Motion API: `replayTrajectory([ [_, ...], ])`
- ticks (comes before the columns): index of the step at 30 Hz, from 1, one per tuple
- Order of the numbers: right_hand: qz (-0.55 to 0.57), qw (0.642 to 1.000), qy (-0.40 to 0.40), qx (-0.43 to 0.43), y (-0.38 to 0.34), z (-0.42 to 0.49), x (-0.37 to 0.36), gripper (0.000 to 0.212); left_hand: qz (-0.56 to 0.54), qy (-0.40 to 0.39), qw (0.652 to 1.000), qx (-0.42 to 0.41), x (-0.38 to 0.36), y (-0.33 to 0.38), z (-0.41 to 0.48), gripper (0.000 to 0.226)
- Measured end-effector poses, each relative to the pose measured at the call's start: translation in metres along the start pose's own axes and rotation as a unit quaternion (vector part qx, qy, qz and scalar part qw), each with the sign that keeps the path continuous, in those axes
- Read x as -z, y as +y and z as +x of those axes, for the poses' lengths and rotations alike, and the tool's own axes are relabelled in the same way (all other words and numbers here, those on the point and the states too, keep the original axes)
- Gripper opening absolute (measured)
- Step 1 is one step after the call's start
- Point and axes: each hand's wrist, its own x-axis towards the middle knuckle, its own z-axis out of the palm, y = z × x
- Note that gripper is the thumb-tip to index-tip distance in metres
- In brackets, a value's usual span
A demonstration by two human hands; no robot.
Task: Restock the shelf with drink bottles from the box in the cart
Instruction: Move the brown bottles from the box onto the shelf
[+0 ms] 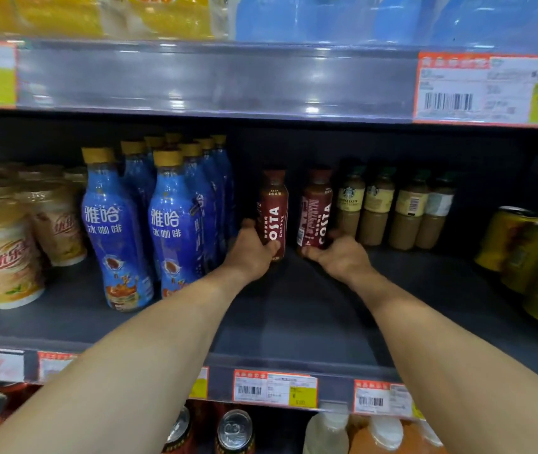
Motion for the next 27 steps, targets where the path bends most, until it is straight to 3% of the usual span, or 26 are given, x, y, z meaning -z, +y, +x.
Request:
replayTrajectory([
  [7,-0.049,0.999,0.021,0.007,-0.005,-0.004,-0.005,0.059,0.017,0.044,0.999,-0.024,-0.012,-0.005,0.008,0.050],
  [14,-0.071,0.997,0.023,0.007,-0.011,-0.008,-0.006,0.055,0.017,-0.018,0.999,-0.026,-0.011,-0.005,0.017,0.052],
  [27,-0.056,0.998,-0.020,-0.026,-0.021,-0.025,-0.001,0.048,0.087,-0.040,0.995,-0.037,0.001,0.001,-0.018,0.060],
])
